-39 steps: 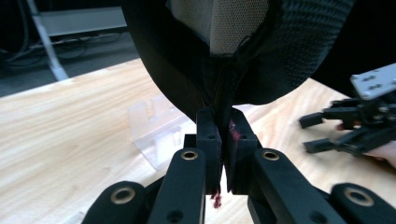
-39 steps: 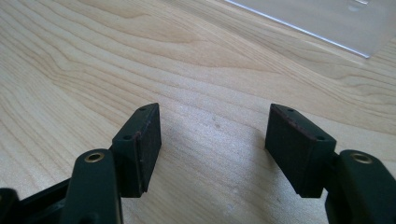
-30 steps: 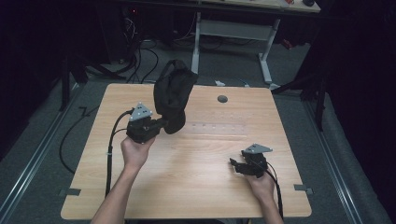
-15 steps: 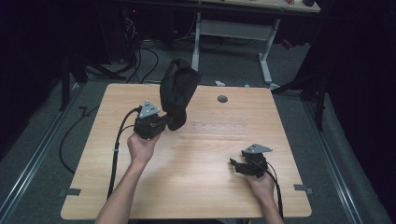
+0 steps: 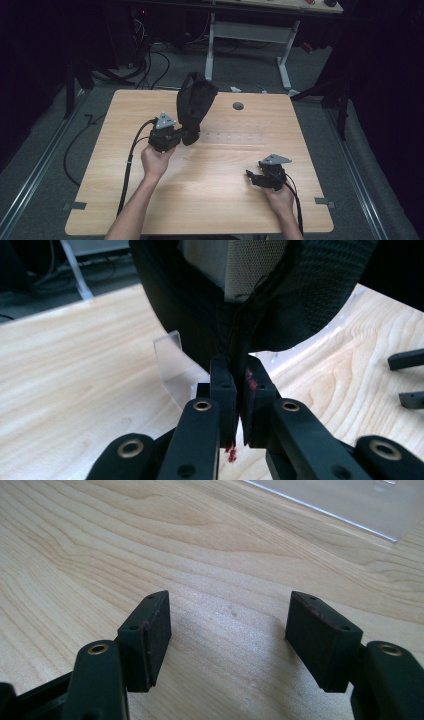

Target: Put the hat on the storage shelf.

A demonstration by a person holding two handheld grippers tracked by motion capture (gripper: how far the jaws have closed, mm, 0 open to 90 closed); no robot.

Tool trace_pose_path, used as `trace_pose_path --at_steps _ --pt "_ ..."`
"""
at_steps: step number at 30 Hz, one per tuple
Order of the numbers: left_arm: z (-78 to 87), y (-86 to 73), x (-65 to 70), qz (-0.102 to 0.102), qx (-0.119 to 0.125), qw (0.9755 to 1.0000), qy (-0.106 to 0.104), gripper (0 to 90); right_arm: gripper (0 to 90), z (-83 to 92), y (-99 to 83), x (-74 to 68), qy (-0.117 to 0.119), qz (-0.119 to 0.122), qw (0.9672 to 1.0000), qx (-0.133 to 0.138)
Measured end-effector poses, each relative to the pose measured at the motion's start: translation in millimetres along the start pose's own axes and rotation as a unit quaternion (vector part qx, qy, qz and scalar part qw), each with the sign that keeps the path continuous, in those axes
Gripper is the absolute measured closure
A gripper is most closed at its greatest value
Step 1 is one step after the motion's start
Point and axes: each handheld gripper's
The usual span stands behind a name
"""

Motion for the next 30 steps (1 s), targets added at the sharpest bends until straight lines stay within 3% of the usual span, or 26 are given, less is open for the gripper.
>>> trace_pose_path --at_steps 8,18,30 --pt "5.6 -3.3 -6.0 0.020 0.003 0.9998 -0.005 82.8 34.9 0.0 0.0 -0.1 0.000 0.000 1.0000 0.000" --pt "14.7 -0.6 -0.8 0.020 0.019 0.9996 0.003 53.6 34.9 0.0 0.0 -0.2 0.001 -0.001 1.0000 0.000" --pt "28.2 1.4 -1.8 0.033 0.006 0.9994 0.003 45.0 34.9 0.1 0.0 -0.1 0.000 -0.001 1.0000 -0.001"
Point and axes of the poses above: each handheld gripper's, and its own axes: z roughly backward along the jaws, y roughly out of its top, x roughly to its right, and after that the axes turned 10 degrees about -x, right-handed
